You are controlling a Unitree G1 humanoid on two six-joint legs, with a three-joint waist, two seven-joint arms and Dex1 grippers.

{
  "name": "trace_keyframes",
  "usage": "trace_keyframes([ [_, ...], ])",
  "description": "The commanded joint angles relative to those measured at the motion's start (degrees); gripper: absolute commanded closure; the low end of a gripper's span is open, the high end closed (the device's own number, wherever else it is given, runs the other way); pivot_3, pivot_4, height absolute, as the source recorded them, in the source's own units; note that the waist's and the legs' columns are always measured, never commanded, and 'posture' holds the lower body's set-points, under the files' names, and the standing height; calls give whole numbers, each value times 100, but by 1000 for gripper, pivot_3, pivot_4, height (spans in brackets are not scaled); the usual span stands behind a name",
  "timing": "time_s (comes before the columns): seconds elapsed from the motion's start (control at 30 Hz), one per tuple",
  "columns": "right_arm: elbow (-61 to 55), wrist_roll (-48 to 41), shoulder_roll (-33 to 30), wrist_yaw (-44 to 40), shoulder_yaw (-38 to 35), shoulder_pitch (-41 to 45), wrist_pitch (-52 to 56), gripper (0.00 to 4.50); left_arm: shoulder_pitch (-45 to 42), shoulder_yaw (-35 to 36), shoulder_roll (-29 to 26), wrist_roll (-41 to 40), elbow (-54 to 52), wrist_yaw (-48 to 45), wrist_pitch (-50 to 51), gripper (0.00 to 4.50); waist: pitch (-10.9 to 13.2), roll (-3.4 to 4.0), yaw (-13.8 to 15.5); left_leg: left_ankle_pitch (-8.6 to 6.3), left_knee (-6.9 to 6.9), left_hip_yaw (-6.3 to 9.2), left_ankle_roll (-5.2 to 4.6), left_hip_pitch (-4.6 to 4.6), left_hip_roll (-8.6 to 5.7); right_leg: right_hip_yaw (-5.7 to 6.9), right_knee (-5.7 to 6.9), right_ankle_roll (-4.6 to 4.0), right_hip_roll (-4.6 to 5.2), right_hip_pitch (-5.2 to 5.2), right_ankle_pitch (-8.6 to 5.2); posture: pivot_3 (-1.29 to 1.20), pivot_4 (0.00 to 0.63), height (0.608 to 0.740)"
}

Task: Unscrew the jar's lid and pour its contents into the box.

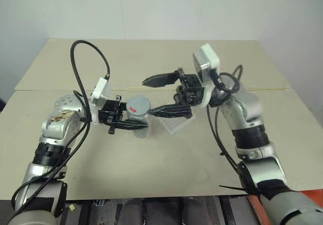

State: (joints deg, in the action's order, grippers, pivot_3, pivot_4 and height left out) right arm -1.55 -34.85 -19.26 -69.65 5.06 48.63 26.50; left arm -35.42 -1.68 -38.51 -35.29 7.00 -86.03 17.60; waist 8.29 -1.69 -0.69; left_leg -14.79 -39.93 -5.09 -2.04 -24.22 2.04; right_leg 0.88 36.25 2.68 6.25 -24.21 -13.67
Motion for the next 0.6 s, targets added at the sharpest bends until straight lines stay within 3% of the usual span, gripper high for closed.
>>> trace_keyframes([
  [0.03, -879, -20, -32, 767, -158, -185, 262, 18, 16, 190, 35, 34, -45, 220, 37, 2589, 0, 0, -2, 1, 0, 0, 2, 0, 0, 0, 3, 0, 0, 0, 0, 0, 150, 740],
  [0.3, -1708, 402, 191, 2378, 280, -600, 904, 18, -102, 140, 208, 177, 27, 495, 126, 2589, 0, 0, -6, 1, 0, -2, 2, 2, -1, -2, 4, 0, 0, 1, 0, 0, 150, 740],
  [0.6, -1761, 689, 481, 3053, 584, -540, 1005, 18, -171, 117, 298, 241, -25, 515, 216, 2589, 0, 0, -8, 0, 0, -1, 0, 2, -2, -2, 2, 0, 0, 1, 0, 0, 150, 740],
])
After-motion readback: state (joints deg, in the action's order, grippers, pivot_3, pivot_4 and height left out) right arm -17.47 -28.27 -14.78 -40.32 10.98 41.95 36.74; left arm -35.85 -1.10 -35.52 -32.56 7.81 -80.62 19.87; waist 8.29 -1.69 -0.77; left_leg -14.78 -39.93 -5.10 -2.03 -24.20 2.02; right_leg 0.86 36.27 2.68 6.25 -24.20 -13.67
